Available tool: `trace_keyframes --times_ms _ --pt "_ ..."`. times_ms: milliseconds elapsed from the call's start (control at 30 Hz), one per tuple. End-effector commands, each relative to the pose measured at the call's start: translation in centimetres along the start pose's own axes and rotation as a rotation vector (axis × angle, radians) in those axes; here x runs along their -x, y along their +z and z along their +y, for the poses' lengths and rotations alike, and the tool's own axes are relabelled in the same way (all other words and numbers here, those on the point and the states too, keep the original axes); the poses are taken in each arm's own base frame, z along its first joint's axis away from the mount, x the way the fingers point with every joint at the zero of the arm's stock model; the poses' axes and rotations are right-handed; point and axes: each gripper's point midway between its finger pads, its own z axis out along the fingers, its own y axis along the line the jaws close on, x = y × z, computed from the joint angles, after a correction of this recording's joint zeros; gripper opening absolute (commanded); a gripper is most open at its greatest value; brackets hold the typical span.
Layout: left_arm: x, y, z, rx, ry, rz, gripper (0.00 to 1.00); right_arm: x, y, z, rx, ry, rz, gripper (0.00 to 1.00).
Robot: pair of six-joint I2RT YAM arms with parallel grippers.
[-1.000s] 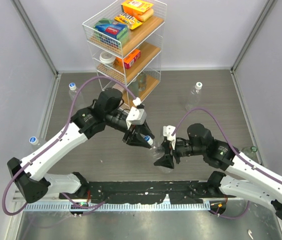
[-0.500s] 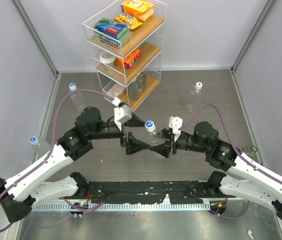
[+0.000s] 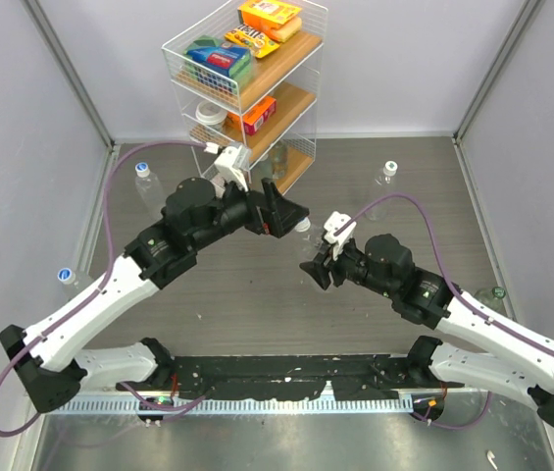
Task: Screw on the bottle caps
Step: Screw the bottle cap onto the plastic bottle.
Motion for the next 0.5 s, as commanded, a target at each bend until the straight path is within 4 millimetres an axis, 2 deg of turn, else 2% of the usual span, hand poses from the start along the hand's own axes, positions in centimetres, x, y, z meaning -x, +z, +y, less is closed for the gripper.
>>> trace_keyframes --times_ms 0,133,300,400,467 --pt "0.3 1.2 0.5 0.063 -0.083 0.007 0.97 3.1 -0.5 -1.3 -0.072 0.003 -0.085 0.01" --pt "-0.4 2.2 0.5 0.054 -0.100 0.039 0.87 2.8 -0.4 -1.5 -0.082 0.002 -0.069 0.01" --pt "-1.0 2.7 0.5 0.048 -0.107 0.061 0.81 2.5 -0.2 -1.6 -0.087 0.005 -0.054 0.01" --pt "-1.4 3.0 0.6 0.045 -0.107 0.078 0.66 2.4 -0.1 -1.5 -0.085 0.008 -0.049 0.01" --pt "-1.7 3.1 0.6 0.040 -0.105 0.090 0.63 2.3 -0.1 -1.6 -0.088 0.011 -0.045 0.01"
